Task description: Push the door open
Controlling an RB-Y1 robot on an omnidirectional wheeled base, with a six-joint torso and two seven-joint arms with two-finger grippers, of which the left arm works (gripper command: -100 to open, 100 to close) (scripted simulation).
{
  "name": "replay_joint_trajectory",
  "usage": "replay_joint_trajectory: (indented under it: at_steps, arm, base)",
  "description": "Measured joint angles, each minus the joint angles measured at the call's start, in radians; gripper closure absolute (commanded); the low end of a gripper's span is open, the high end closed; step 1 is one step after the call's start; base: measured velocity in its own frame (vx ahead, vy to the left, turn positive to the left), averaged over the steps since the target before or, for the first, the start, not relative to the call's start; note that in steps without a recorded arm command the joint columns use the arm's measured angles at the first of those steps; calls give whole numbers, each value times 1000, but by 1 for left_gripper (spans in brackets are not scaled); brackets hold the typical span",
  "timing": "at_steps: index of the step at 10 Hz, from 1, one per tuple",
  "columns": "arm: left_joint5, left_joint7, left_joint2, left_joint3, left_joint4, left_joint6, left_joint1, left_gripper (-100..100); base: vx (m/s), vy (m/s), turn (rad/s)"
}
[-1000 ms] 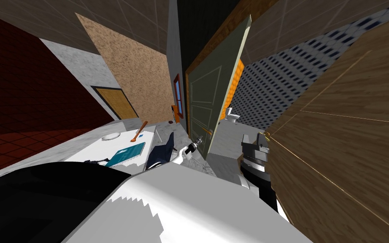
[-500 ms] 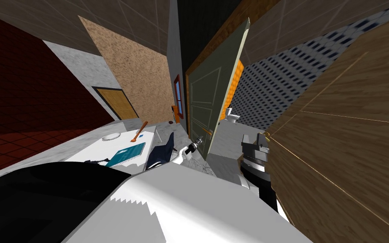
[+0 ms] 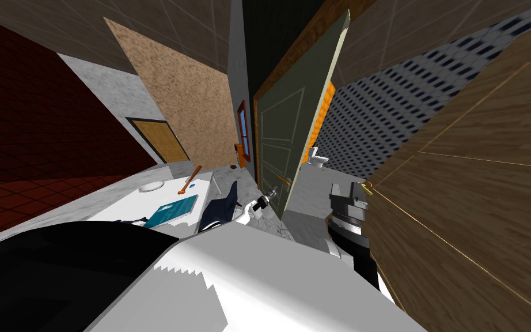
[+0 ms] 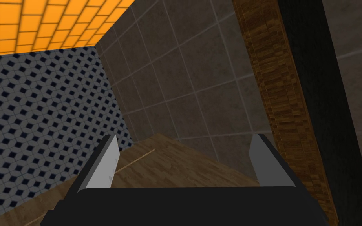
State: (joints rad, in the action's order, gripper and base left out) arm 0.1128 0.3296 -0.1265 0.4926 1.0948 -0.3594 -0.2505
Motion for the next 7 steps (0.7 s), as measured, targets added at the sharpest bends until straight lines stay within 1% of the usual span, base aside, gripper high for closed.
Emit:
replay_joint_trajectory:
  at_steps: [3,4,6,7]
  arm:
    - [0,0,0,0,0,0,0,-100]
    - [0,0,0,0,0,0,0,-100]
    - [2,10,-6,20,6,2,-1,-100]
    - [2,12,-7,22,6,2,-1,-100]
  base:
    - [4,2,8]
    - [25,19,74]
    - [20,5,18]
    - [19,-5,-18]
